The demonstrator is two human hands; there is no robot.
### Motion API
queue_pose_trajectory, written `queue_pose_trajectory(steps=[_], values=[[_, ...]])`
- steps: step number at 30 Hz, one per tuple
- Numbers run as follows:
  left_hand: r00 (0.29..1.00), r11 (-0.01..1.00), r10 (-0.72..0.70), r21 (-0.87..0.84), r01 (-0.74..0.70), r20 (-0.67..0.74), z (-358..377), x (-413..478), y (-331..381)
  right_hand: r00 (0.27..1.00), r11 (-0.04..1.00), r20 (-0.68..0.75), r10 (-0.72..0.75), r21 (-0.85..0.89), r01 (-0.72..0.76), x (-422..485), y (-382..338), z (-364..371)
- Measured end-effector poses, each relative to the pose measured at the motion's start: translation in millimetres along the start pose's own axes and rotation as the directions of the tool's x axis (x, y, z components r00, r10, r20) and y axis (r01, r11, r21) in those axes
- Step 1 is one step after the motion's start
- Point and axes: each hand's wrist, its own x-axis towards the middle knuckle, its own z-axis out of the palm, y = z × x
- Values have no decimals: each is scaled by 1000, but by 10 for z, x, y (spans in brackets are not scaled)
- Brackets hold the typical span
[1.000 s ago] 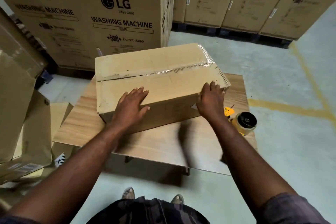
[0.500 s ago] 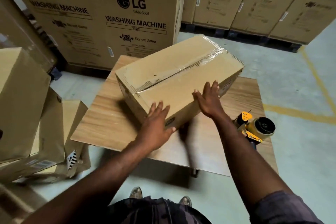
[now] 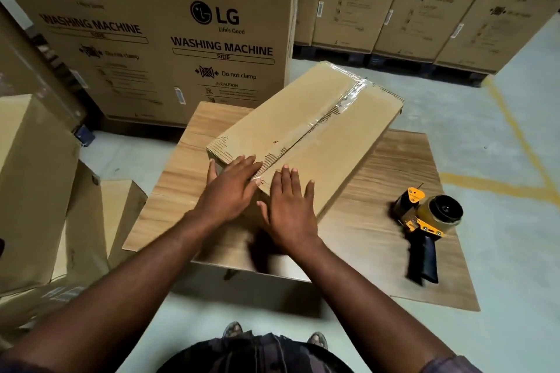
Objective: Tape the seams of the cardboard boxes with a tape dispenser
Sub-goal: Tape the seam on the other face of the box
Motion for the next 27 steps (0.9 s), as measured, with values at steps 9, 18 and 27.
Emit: queue_pose_trajectory(steps=[9,18,27], values=[[992,984,122,129,-124,26,368,-203,668,965,961,26,-260,101,256,-22,1311,-122],[985,989,139,62,-133,-98,498,-128,869,991,931,-129,-41,354,85,-221,1336,-28],[973,991,116,-45,-127,-198,607,-40,1080,929,876,-363,72,468,115,-513,1483,112]])
